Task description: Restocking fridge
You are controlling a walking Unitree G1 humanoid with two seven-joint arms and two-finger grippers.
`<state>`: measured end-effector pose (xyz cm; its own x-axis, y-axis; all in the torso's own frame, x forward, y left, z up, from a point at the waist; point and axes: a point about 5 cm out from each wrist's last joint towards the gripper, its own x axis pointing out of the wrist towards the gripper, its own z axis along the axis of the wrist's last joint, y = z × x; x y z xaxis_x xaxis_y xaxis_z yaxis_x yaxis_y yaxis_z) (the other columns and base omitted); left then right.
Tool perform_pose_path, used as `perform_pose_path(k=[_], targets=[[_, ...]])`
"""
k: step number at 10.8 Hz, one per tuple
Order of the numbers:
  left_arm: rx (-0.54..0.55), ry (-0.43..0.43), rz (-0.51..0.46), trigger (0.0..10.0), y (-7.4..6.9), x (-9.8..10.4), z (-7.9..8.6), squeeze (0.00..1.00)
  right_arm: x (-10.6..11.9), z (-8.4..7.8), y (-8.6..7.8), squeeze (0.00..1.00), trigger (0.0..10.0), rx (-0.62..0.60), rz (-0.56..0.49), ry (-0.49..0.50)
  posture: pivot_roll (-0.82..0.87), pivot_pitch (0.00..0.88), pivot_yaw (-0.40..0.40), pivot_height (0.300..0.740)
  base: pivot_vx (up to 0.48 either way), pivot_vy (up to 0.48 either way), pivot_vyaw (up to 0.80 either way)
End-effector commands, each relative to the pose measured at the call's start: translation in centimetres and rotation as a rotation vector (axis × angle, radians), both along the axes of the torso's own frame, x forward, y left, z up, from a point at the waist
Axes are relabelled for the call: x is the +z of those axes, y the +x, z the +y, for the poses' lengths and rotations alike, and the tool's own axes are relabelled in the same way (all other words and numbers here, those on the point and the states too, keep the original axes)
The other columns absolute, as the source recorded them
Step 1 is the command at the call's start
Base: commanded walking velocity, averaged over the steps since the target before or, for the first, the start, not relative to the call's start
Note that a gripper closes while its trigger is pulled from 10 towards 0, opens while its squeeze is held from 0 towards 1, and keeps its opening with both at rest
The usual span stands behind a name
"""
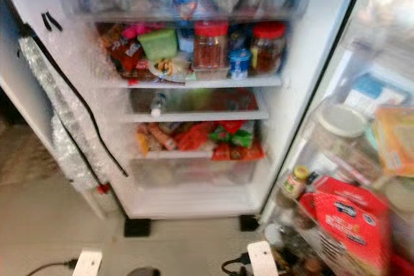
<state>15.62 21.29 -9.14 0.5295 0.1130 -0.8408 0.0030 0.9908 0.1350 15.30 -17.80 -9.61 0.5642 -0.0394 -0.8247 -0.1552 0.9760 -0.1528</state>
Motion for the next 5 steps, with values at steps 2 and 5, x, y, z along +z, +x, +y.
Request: perform_pose_path(k=[2, 5], targets=[[-0.008, 0.015, -0.001, 10.0, 0.14, 0.09, 0.2, 0.0, -1.11, -0.51, -2.96, 0.0, 10.0, -0.007, 0.12, -0.008, 0.0, 0.0, 0.028, 0.655, 0.0, 0.405, 0.0], [-0.006, 0.016, 0.004, 10.0, -0.02, 0.03, 0.26, 0.0, -1.21, -0.54, -3.32, 0.0, 10.0, -0.006, 0.127, -0.011, 0.01, 0.0, 0.03, 0.655, 0.0, 0.391, 0.0]])
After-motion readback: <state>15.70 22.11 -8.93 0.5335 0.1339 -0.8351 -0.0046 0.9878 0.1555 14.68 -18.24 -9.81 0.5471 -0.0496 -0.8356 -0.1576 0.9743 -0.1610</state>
